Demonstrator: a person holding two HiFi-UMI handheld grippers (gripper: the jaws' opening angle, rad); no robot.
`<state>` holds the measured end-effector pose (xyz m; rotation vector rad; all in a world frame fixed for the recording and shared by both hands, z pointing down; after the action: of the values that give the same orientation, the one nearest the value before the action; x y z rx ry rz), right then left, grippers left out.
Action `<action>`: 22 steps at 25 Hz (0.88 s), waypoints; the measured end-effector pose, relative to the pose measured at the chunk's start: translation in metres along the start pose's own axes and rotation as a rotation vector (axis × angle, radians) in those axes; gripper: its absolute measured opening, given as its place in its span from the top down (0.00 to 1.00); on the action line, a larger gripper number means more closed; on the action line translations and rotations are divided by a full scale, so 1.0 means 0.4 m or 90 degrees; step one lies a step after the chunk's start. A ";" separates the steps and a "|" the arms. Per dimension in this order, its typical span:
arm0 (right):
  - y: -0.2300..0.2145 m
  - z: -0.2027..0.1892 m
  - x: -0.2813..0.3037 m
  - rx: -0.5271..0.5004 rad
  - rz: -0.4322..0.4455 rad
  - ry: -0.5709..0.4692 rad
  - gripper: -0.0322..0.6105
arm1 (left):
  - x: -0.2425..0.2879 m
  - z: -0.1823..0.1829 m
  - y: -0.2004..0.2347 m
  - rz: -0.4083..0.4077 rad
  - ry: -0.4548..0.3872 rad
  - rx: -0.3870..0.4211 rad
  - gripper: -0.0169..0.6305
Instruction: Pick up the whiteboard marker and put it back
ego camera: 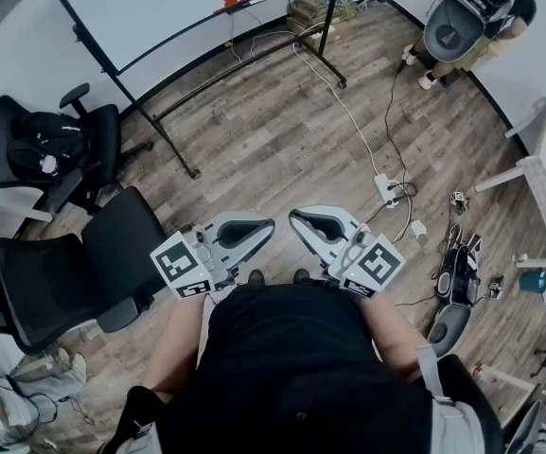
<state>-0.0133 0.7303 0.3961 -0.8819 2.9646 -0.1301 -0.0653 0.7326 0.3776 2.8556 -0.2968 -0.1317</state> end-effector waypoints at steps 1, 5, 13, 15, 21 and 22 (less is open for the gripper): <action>-0.005 -0.001 -0.007 0.002 -0.002 0.002 0.91 | -0.001 0.001 0.004 0.003 -0.001 -0.004 0.95; -0.019 -0.006 -0.031 0.011 -0.008 0.005 0.91 | 0.003 -0.001 0.010 0.013 0.001 -0.012 0.95; -0.062 0.001 -0.102 0.008 -0.011 -0.002 0.91 | 0.088 -0.010 -0.011 0.003 -0.016 -0.018 0.95; -0.074 0.006 -0.130 -0.001 -0.007 -0.012 0.91 | 0.114 -0.016 -0.018 0.005 -0.014 -0.018 0.95; -0.111 -0.004 -0.202 -0.004 -0.008 -0.012 0.91 | 0.150 -0.044 -0.007 0.052 -0.023 -0.046 0.95; -0.122 -0.009 -0.217 -0.003 -0.011 -0.009 0.91 | 0.157 -0.050 -0.002 0.062 -0.029 -0.060 0.95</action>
<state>0.0855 0.7373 0.4058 -0.9065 2.9461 -0.1176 -0.0017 0.7250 0.3928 2.7414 -0.4261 -0.1865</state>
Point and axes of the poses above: the fingertips, and each gripper's own axes: x forward along the fingers, y to its left, z out of its top, the point moved 1 cm from there along -x, backward along the fingers, and after that the axes turned 1 degree about -x, right-handed, at the moved point
